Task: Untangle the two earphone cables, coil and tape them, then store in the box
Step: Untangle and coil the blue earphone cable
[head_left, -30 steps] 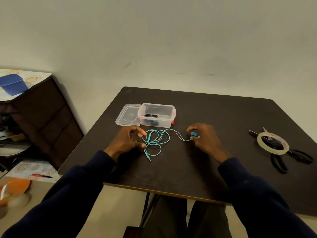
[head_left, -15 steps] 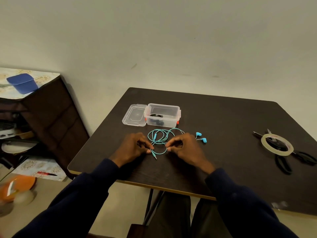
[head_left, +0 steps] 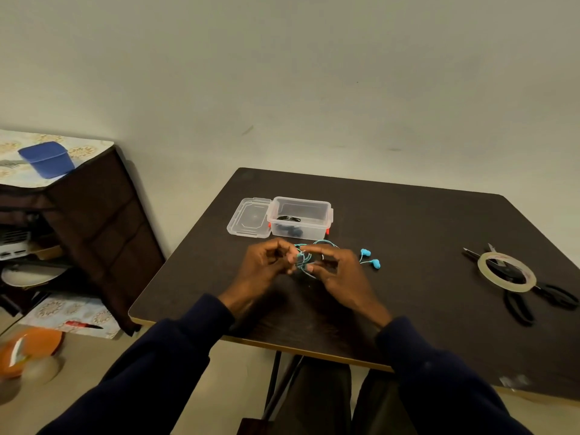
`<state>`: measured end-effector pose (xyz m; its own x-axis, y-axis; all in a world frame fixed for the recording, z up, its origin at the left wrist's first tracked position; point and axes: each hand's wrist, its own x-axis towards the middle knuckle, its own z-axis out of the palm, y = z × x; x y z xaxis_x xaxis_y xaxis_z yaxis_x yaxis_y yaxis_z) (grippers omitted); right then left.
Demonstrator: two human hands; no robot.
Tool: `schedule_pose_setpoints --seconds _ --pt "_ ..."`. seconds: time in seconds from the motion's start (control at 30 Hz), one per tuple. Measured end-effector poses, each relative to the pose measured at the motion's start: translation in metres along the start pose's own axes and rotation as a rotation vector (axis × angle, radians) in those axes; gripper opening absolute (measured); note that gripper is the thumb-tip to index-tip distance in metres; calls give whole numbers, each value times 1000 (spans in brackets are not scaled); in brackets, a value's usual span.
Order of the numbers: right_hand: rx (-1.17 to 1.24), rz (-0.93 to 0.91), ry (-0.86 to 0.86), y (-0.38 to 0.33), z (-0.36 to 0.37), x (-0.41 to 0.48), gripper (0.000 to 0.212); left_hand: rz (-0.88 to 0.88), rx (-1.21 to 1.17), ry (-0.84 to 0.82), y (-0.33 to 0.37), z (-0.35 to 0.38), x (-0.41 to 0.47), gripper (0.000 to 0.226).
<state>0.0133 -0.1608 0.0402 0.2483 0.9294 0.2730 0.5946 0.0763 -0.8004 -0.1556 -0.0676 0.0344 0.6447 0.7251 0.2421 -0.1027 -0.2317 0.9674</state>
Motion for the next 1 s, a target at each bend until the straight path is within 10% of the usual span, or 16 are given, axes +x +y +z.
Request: schedule_pose_setpoints --seconds 0.27,0.5,0.7,1.0 --pt "148 -113 136 3 -18 3 17 -30 -290 -89 39 15 6 23" --pt "5 -359 246 5 -39 7 14 -454 -310 -89 46 18 2 46" --pt "-16 -454 212 -3 -44 8 13 -252 -55 -127 53 27 7 28" --pt "42 -485 172 -18 -59 8 14 -323 -394 -382 73 27 10 45"
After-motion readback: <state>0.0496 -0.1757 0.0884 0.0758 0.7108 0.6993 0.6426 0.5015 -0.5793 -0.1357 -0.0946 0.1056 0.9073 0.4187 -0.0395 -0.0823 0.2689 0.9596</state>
